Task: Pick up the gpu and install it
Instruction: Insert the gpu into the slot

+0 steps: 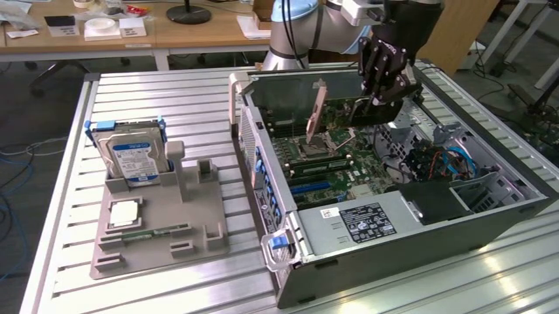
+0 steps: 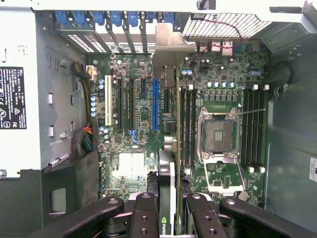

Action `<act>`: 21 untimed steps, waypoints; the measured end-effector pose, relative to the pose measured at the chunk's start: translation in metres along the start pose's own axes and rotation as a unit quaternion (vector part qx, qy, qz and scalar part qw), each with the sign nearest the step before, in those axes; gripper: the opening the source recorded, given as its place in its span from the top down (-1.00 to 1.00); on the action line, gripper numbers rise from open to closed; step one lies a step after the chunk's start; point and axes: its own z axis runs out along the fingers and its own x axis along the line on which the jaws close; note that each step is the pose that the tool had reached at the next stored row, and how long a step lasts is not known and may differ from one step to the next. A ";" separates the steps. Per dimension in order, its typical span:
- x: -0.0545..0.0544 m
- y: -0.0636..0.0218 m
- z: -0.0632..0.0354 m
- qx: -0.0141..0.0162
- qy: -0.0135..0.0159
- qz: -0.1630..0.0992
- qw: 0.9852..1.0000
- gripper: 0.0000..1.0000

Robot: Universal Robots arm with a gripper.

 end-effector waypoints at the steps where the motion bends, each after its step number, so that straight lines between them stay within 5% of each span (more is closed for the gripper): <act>1: 0.000 0.0000 0.0003 0.000 0.000 0.000 1.000 0.47; 21: 0.000 0.0006 0.0150 0.000 0.000 0.000 1.000 0.47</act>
